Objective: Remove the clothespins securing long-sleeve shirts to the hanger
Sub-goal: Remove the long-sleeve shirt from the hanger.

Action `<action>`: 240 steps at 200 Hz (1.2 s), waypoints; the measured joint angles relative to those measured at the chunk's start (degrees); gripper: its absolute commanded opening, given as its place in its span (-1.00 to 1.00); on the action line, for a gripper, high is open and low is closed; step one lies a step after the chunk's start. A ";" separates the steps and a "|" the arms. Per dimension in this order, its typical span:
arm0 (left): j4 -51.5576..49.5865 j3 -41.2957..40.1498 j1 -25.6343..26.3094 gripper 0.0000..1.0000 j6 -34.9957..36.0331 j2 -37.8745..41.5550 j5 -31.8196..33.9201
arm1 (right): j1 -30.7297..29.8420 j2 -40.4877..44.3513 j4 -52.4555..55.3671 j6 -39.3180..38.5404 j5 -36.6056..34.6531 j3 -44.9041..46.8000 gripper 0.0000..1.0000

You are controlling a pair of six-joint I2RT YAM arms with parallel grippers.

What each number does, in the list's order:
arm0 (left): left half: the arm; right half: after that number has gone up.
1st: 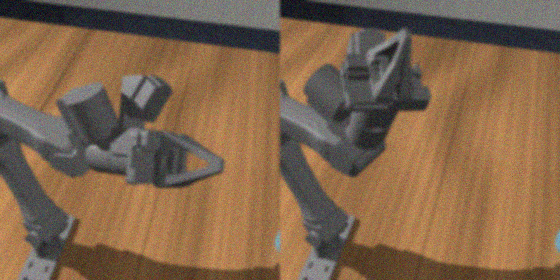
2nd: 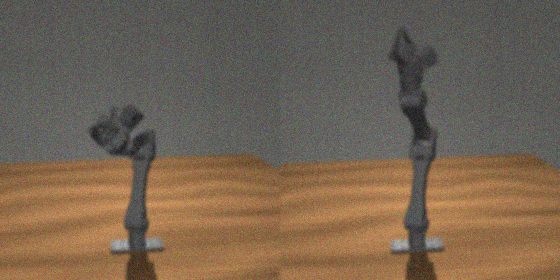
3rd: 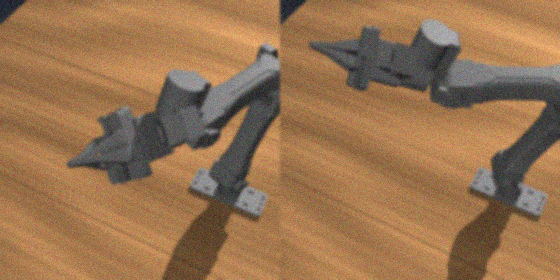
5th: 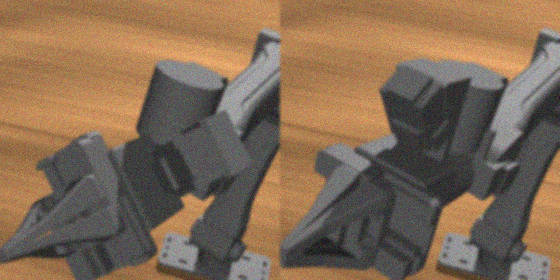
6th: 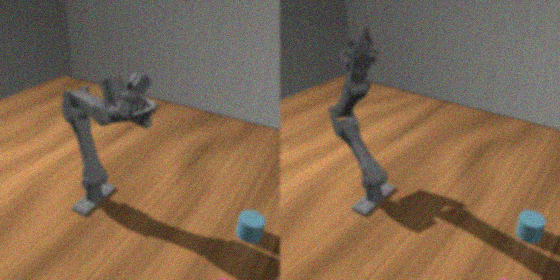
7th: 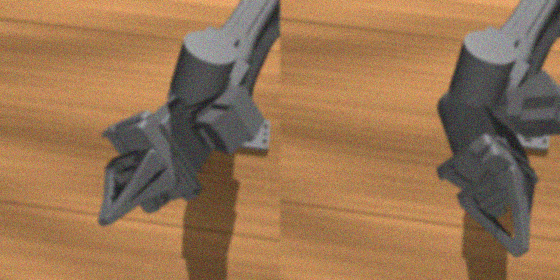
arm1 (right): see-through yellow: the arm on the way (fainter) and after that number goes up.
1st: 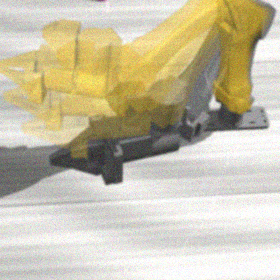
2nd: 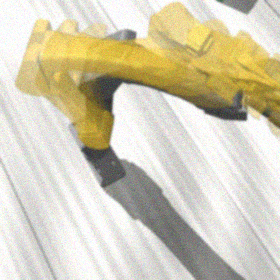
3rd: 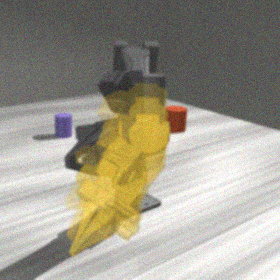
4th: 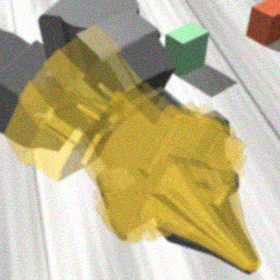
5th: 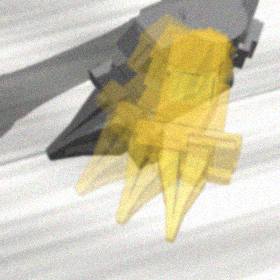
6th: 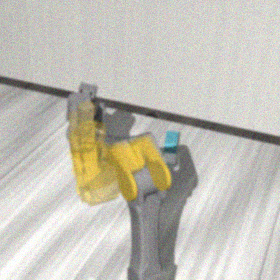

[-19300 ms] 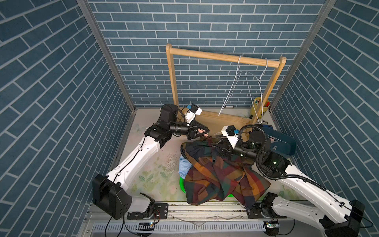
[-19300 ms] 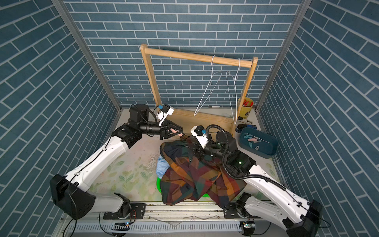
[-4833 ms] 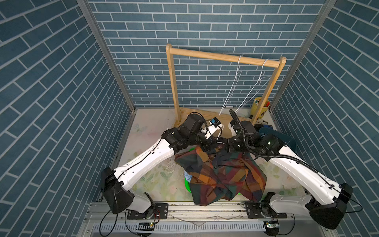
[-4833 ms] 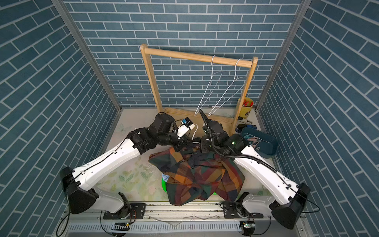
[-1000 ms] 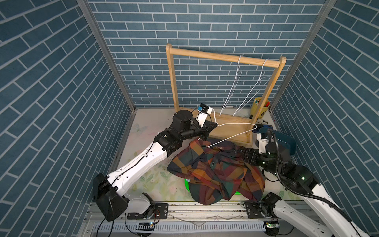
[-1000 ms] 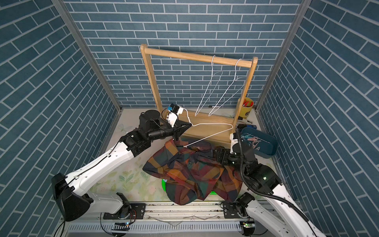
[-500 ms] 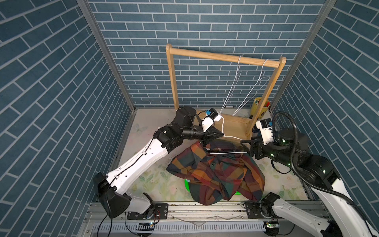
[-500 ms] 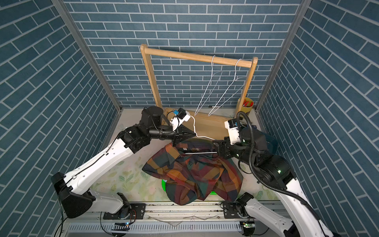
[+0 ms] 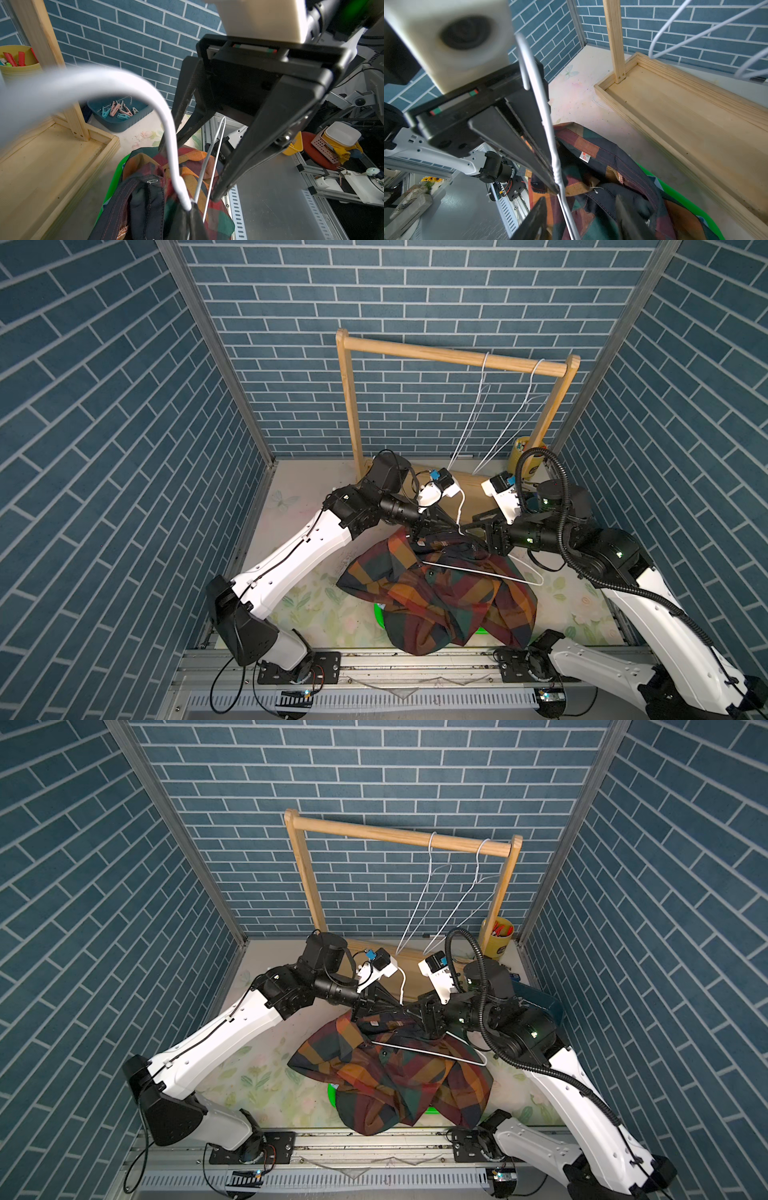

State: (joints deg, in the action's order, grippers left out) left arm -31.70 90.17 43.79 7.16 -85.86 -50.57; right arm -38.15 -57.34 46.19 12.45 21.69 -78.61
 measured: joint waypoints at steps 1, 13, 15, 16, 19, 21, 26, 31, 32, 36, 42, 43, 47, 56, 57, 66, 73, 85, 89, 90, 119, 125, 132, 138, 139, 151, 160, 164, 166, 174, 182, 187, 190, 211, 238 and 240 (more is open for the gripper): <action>-0.02 0.00 0.00 -1.00 0.02 0.00 0.00 | 0.00 -0.02 -0.02 0.00 0.15 0.02 -0.01; -0.28 0.00 0.00 -1.00 0.22 0.00 -0.09 | 0.00 -0.13 -0.13 -0.33 1.31 0.02 -0.07; -0.31 0.00 0.00 -1.00 0.22 0.00 -0.09 | 0.00 -0.15 -0.15 -0.26 1.53 0.02 -0.08; -0.33 0.00 0.00 -1.00 0.24 0.00 -0.09 | 0.00 -0.17 -0.15 -0.28 1.57 0.02 -0.08; -0.42 0.02 0.00 -1.00 0.28 0.00 -0.09 | 0.00 -0.22 -0.20 -0.44 1.77 0.02 -0.08; -0.44 0.02 0.00 -1.00 0.31 0.00 -0.11 | 0.00 -0.26 -0.22 -0.42 1.95 0.02 -0.09; -0.59 0.02 0.00 -1.00 0.37 0.00 -0.09 | 0.00 -0.39 -0.24 -0.48 2.32 0.02 -0.09; -0.68 0.02 0.00 -1.00 0.42 0.00 -0.09 | 0.00 -0.52 -0.24 -0.50 2.67 0.02 -0.09; -0.68 0.02 0.00 -1.00 0.42 0.00 -0.09 | 0.00 -0.55 -0.24 -0.52 2.71 0.02 -0.09; -0.72 0.02 0.00 -1.00 0.46 0.00 -0.09 | 0.00 -0.66 -0.24 -0.52 2.93 0.02 -0.10; -0.85 0.11 0.00 -1.00 0.57 0.00 -0.09 | 0.00 -0.85 -0.24 -0.52 3.17 0.02 -0.10; -0.87 0.13 0.00 -1.00 0.59 -0.02 -0.09 | 0.00 -0.87 -0.24 -0.55 3.21 0.02 -0.11; -1.01 0.20 0.00 -1.00 0.66 0.00 -0.09 | 0.00 -0.98 -0.24 -0.57 3.32 0.02 -0.11; -1.29 0.50 0.00 -1.00 0.85 -0.02 -0.09 | 0.00 -1.22 -0.22 -0.76 3.52 0.02 -0.13; -1.31 0.55 0.00 -1.00 0.87 -0.02 -0.07 | 0.00 -1.25 -0.24 -0.76 3.52 0.02 -0.13; -1.66 0.98 0.00 -1.00 1.25 -0.02 -0.07 | 0.00 -1.42 -0.20 -0.92 3.61 0.02 -0.14; -2.01 1.40 0.00 -1.00 1.46 0.00 -0.04 | 0.00 -1.55 -0.15 -0.96 3.61 0.02 -0.15; -2.43 1.97 0.00 -1.00 1.77 0.00 0.02 | 0.00 -1.66 -0.09 -0.98 3.61 0.02 -0.17; -2.49 2.05 0.00 -1.00 1.90 0.02 0.02 | 0.00 -1.68 -0.07 -0.98 3.58 0.02 -0.17; -2.54 2.08 0.00 -1.00 1.92 0.02 0.04 | 0.00 -1.68 -0.04 -0.98 3.61 0.02 -0.18; -3.61 2.27 0.00 -1.00 2.56 0.02 0.33 | 0.00 -1.68 0.09 -1.46 3.61 0.04 -0.28; -3.76 2.27 0.00 -1.00 2.62 0.02 0.39 | 0.00 -1.68 0.09 -1.53 3.63 0.09 -0.30; -3.87 2.27 0.00 -1.00 2.71 0.02 0.50 | 0.00 -1.66 0.09 -1.66 3.72 0.15 -0.31; -4.02 2.27 0.00 -1.00 2.78 0.02 0.61 | 0.00 -1.66 0.09 -1.79 3.87 0.24 -0.31; -4.02 2.29 0.00 -1.00 2.78 0.02 0.63 | 0.00 -1.66 0.09 -1.81 3.89 0.24 -0.31; -4.28 2.34 0.00 -1.00 2.89 0.02 0.98 | 0.00 -1.68 0.09 -1.86 4.26 0.39 -0.32; -4.61 2.49 0.00 -1.00 2.97 0.02 1.29 | 0.00 -1.68 0.09 -1.86 4.63 0.50 -0.33; -4.68 2.58 -0.04 -1.00 3.02 0.02 1.42 | 0.00 -1.68 0.07 -1.88 4.79 0.57 -0.33; -4.70 2.62 -0.07 -1.00 3.02 0.02 1.44 | 0.00 -1.68 0.09 -1.88 4.85 0.59 -0.33; -4.74 2.89 -0.13 -1.00 3.04 0.02 1.53 | 0.00 -1.68 0.09 -1.88 5.18 0.70 -0.35; -4.81 3.19 -0.22 -1.00 3.15 0.02 1.64 | 0.00 -1.70 0.11 -1.92 5.51 0.81 -0.35; -4.85 3.41 -0.28 -1.00 3.19 0.02 1.68 | 0.00 -1.70 0.09 -1.92 5.66 0.90 -0.36; -4.87 3.54 -0.31 -1.00 3.19 0.02 1.70 | 0.00 -1.70 0.09 -1.92 5.77 0.92 -0.36; -4.96 4.17 -0.46 -1.00 3.28 0.02 1.81 | 0.00 -1.73 0.07 -1.99 6.21 1.31 -0.41; -5.62 4.33 -0.55 -1.00 3.61 0.02 1.75 | 0.00 -1.90 -0.04 -2.03 6.21 1.53 -0.50; -5.66 4.33 -0.55 -1.00 3.61 0.02 1.75 | 0.00 -1.90 -0.02 -2.05 6.19 1.55 -0.50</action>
State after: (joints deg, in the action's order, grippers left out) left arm -37.36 94.50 43.24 10.76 -85.84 -48.82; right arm -38.15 -59.24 46.17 10.39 27.88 -77.06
